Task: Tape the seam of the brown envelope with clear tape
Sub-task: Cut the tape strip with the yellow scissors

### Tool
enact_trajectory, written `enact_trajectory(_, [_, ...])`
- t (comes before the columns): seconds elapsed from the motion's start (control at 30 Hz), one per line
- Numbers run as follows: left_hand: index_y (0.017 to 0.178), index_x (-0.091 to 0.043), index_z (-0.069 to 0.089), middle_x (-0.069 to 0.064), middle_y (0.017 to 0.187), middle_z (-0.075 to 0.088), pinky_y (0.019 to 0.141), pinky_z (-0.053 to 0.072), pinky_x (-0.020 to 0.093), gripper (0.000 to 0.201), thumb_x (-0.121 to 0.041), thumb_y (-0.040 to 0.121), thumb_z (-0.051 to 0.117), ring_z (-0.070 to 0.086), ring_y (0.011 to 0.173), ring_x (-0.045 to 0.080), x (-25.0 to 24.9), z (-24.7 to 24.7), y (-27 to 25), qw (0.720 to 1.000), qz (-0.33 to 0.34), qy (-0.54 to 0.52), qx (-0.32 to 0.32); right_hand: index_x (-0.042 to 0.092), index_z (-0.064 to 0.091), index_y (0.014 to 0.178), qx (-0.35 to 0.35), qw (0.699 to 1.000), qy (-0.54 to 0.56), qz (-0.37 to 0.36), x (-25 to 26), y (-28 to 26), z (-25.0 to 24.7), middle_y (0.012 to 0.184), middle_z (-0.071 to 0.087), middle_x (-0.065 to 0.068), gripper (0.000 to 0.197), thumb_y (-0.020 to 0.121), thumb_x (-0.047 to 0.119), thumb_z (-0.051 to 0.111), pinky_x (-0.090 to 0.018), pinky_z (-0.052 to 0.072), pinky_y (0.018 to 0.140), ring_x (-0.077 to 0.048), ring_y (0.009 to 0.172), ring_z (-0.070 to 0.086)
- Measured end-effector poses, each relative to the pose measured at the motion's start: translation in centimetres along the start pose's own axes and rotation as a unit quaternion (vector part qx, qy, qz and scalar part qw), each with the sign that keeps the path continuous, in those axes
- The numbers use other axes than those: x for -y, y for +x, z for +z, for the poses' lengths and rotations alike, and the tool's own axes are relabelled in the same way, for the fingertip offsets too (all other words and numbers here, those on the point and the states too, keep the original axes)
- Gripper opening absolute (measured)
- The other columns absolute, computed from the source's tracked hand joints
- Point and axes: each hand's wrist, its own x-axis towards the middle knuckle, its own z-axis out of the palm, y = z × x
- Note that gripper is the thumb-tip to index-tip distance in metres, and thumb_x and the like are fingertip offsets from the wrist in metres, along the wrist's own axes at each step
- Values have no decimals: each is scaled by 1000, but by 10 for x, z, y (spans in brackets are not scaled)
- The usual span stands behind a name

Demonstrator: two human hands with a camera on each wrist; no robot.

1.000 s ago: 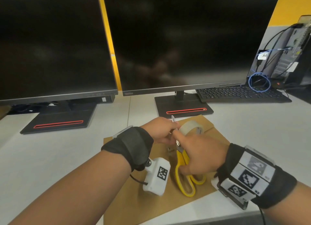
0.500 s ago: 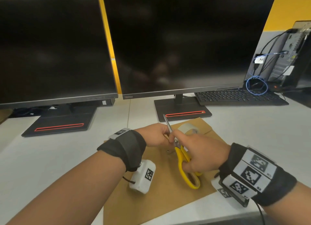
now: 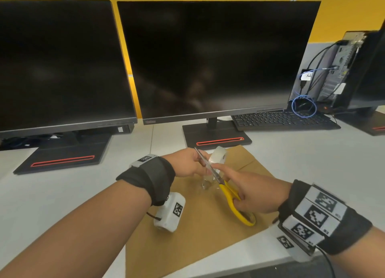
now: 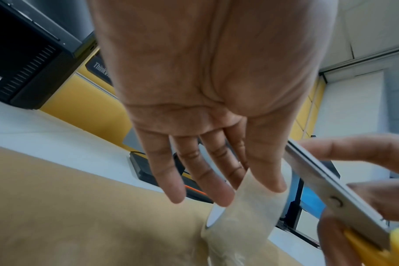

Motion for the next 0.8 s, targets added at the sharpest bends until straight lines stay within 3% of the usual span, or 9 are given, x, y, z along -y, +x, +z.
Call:
enact_trajectory(0.07, [105, -20, 71, -5, 99, 67, 78, 44, 19, 16, -19, 90, 65, 57, 87, 8, 0, 3, 5, 1000, 16, -6, 6, 42, 2, 147, 0, 1000, 7, 7, -5, -2, 1, 104, 62, -5, 88, 83, 17, 57, -33, 50, 61, -17, 68, 57])
enact_trajectory(0.17, [106, -17, 74, 0, 107, 70, 93, 45, 25, 19, -18, 89, 67, 61, 99, 16, 0, 6, 14, 999, 25, -13, 19, 40, 10, 147, -3, 1000, 11, 11, -9, -8, -1, 83, 56, 7, 83, 83, 14, 56, -22, 42, 56, -5, 60, 47])
enact_trajectory(0.3, [109, -21, 75, -6, 111, 72, 101, 43, 27, 24, -17, 87, 69, 62, 103, 13, 3, 12, 25, 998, 12, -30, 45, 38, 21, 143, -3, 1000, 15, 19, -18, -19, -4, 85, 50, 15, 70, 86, 13, 54, -12, 33, 54, 2, 59, 43])
enact_trajectory(0.37, [111, -19, 74, -4, 111, 72, 102, 42, 27, 25, -15, 86, 69, 63, 103, 12, 3, 13, 27, 998, 9, -50, 47, 39, 22, 143, -4, 1000, 15, 21, -20, -22, -3, 88, 51, 18, 70, 86, 12, 52, -10, 31, 52, 4, 59, 43])
enact_trajectory(0.43, [108, -18, 74, 0, 110, 73, 104, 43, 31, 22, -16, 87, 69, 63, 107, 18, 3, 13, 27, 997, 13, -64, 44, 40, 19, 146, -2, 1000, 13, 27, -20, -23, -2, 77, 43, 23, 72, 87, 11, 51, -9, 32, 51, 5, 58, 42])
enact_trajectory(0.53, [105, -22, 75, 1, 112, 72, 107, 42, 39, 19, -29, 90, 65, 62, 111, 22, 5, 13, 25, 996, -4, -70, 49, 41, 17, 146, 2, 999, 15, 28, -21, -23, -1, 73, 39, 22, 74, 87, 11, 51, -11, 33, 53, 2, 60, 43])
enact_trajectory(0.7, [111, -26, 73, -2, 119, 69, 110, 39, 45, 55, -58, 67, 67, 60, 118, 22, 18, 10, 14, 988, -45, -133, 67, 44, 18, 145, 2, 1000, 21, 16, -22, -19, -2, 72, 41, 16, 74, 87, 13, 52, -16, 36, 55, -3, 61, 44])
enact_trajectory(0.8, [110, -28, 71, -2, 124, 67, 111, 36, 43, 43, -53, 75, 67, 57, 122, 20, 26, 5, 0, 982, -75, -160, 60, 43, 20, 145, 2, 1000, 10, 2, -20, -16, -1, 71, 39, 17, 71, 88, 13, 52, -13, 34, 52, -1, 61, 42])
